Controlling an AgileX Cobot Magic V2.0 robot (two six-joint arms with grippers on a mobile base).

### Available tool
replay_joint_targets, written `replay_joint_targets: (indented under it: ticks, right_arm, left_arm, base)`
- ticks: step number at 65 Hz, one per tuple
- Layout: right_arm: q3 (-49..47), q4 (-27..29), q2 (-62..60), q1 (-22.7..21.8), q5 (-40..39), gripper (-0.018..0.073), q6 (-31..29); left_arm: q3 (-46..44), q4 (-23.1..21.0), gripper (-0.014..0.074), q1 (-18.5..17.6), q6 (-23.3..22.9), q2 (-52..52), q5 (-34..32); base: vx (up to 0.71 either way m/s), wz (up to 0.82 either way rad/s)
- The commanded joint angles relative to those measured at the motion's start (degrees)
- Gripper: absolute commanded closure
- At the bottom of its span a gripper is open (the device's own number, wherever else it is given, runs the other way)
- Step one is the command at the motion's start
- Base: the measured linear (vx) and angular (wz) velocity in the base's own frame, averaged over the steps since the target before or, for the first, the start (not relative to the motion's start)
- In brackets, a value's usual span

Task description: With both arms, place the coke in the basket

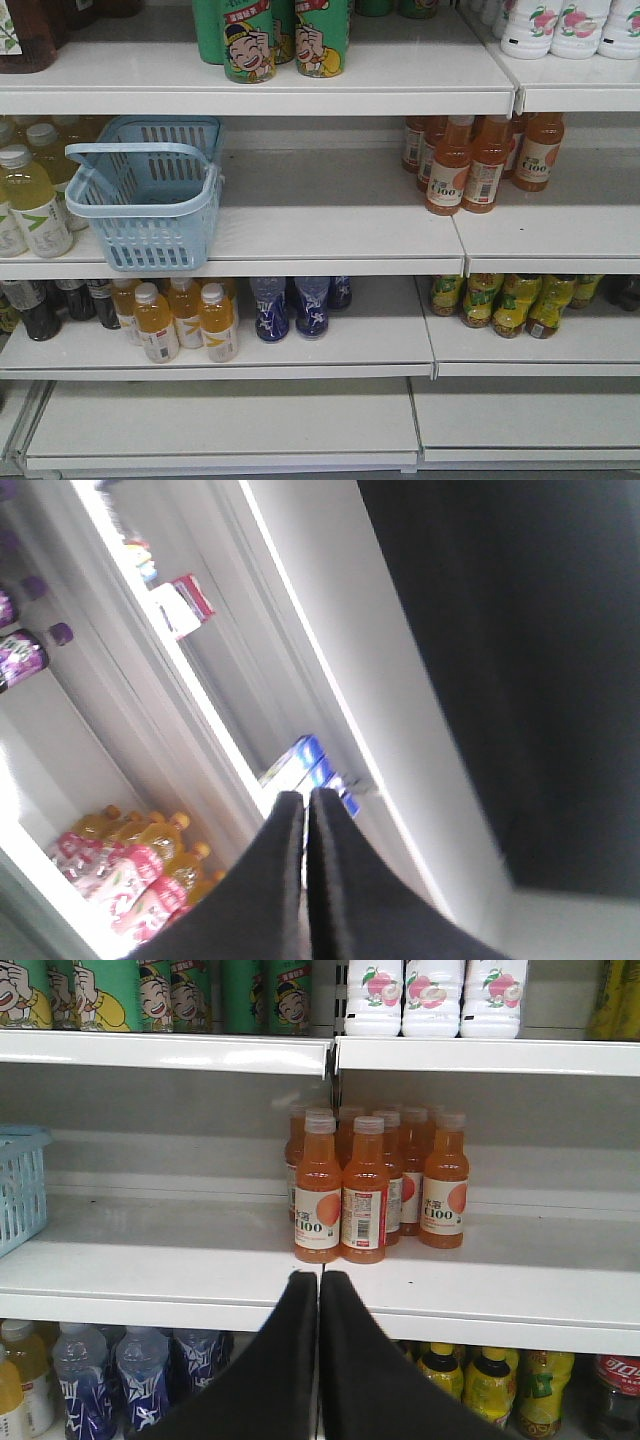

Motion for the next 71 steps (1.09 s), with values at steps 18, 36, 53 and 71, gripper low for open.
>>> replay_joint_targets:
  ticks: [18,36,53,71]
  right_arm:
    - [0.8,-0.6,-0.8,-0.1,-4.0,0.0564,-0.2]
    - [0.8,-0.6,-0.8,-0.1,-4.0,0.0564,-0.2]
    - [0.8,-0.6,-0.8,-0.1,-4.0,0.0564,-0.2]
    - [0.8,-0.6,-0.8,-0.1,-4.0,0.0564,-0.2]
  left_arm:
    - [-9.3,4.3,0.0578,-0.4,-1.1,24.5,5.5]
    - [-9.3,6.6,0.0288,-0.4,-11.5,41.2,5.3]
    - [-9.4,12.9,0.0106,-0.4,-28.0,58.5,-9.0]
    - [-11.1,10.6,0.0106,-0.4,-35.4,78.7,-27.7]
  base:
    - [0.0,0.0]
    - [0.0,0.0]
    - [0.0,0.0]
    - [0.0,0.0]
